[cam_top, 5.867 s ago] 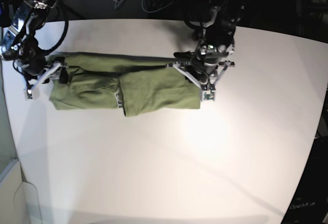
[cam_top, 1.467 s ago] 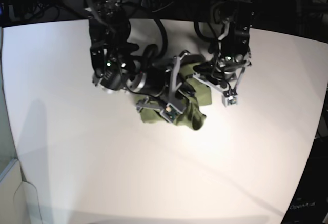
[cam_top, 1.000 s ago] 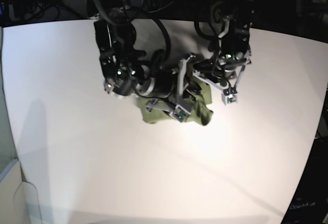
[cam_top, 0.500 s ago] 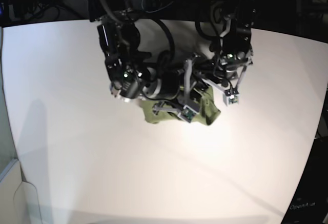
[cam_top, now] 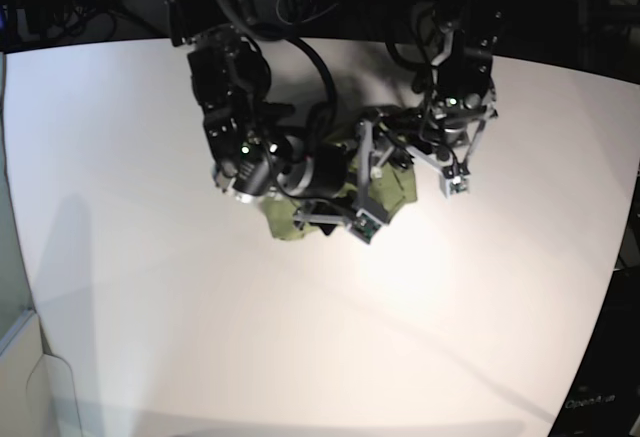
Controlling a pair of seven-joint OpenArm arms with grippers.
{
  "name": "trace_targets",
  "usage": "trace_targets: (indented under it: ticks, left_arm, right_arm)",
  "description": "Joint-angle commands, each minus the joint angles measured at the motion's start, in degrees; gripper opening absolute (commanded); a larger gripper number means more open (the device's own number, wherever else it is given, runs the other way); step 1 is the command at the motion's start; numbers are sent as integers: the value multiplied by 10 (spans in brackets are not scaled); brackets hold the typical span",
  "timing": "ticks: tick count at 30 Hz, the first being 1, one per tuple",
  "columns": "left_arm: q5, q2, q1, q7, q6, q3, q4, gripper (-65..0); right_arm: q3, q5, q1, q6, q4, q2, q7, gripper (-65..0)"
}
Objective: Fold the T-shirt properly
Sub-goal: 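Fold the held end over the stack with both grippers, then release the shirt and press its sides with both grippers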
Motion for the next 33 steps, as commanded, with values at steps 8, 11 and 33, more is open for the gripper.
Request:
trace_targets:
  ticks: [8,11,33]
  left_arm:
    - [-8,-15,12,-14,-3,3,13,-571]
    - [-8,-17,29,-14,-4,2,31,-571]
    - [-8,-25,55,16,-44,85,49,-571]
  right_arm:
    - [49,31,4,13,65,63,1,-310]
    - [86,33,9,13,74,99,1,-438]
    - [185,30,10,13,31,185,8,-582]
